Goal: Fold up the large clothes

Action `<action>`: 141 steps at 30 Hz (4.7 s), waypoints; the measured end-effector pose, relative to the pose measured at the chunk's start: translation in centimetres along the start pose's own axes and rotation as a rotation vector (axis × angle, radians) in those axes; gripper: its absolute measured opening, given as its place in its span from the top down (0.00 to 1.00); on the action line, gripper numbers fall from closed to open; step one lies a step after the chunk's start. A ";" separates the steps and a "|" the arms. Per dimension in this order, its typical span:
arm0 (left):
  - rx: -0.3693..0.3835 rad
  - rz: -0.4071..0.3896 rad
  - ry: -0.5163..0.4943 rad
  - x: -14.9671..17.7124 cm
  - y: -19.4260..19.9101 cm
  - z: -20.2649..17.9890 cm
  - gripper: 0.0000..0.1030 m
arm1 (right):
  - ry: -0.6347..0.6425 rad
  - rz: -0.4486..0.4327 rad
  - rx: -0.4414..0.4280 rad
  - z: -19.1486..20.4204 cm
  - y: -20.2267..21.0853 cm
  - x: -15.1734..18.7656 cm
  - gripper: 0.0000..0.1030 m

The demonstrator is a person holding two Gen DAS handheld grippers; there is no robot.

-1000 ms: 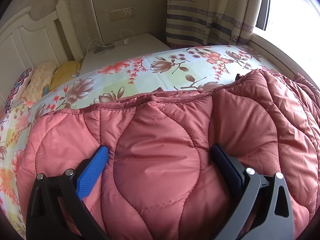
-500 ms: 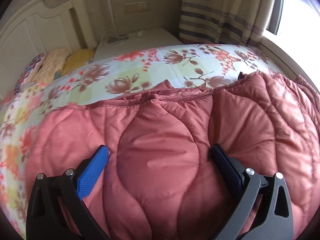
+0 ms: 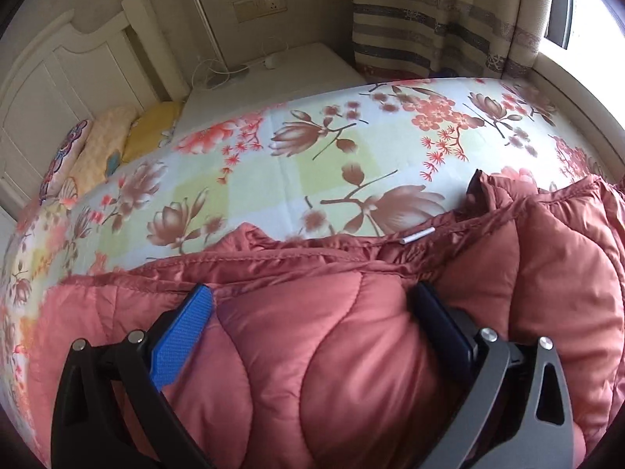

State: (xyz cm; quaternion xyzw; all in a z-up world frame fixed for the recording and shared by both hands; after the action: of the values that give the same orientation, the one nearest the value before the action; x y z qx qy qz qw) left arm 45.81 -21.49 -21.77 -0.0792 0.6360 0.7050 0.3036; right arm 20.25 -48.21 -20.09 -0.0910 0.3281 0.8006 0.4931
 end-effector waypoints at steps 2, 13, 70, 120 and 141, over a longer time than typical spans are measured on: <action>-0.026 -0.023 0.008 0.3 1.6 0.9 0.02 | -0.011 0.009 -0.006 -0.3 0.3 0.2 0.64; -0.045 -0.192 -0.092 8.9 8.5 -0.7 0.02 | -0.011 0.013 -0.008 -0.4 0.5 0.3 0.64; 0.244 -0.171 0.280 14.4 7.1 19.2 0.08 | 0.853 -0.170 0.339 28.0 -3.9 8.5 0.64; 0.319 -0.054 0.091 5.3 3.1 17.9 0.02 | 1.765 -0.029 0.300 25.9 -8.2 24.9 0.38; 0.237 -0.182 0.109 5.7 5.0 18.0 0.02 | 1.199 0.358 -0.080 32.1 -6.7 21.8 0.25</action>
State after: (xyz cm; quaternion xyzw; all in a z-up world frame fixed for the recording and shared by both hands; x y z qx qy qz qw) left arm 43.51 -2.59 -17.18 -0.1385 0.7204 0.5894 0.3383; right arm 20.77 -10.55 -8.58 -0.4865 0.5277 0.6920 0.0779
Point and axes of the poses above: each gripper's, at about its wrist camera, not at the fingertips, and y roughly against the way its jaws point, z to its left, x to its underside, the point moved 9 cm from there along -y, roughly the way its jaws point, and after that the axes turned 2 degrees about z, right-handed, at the moved point
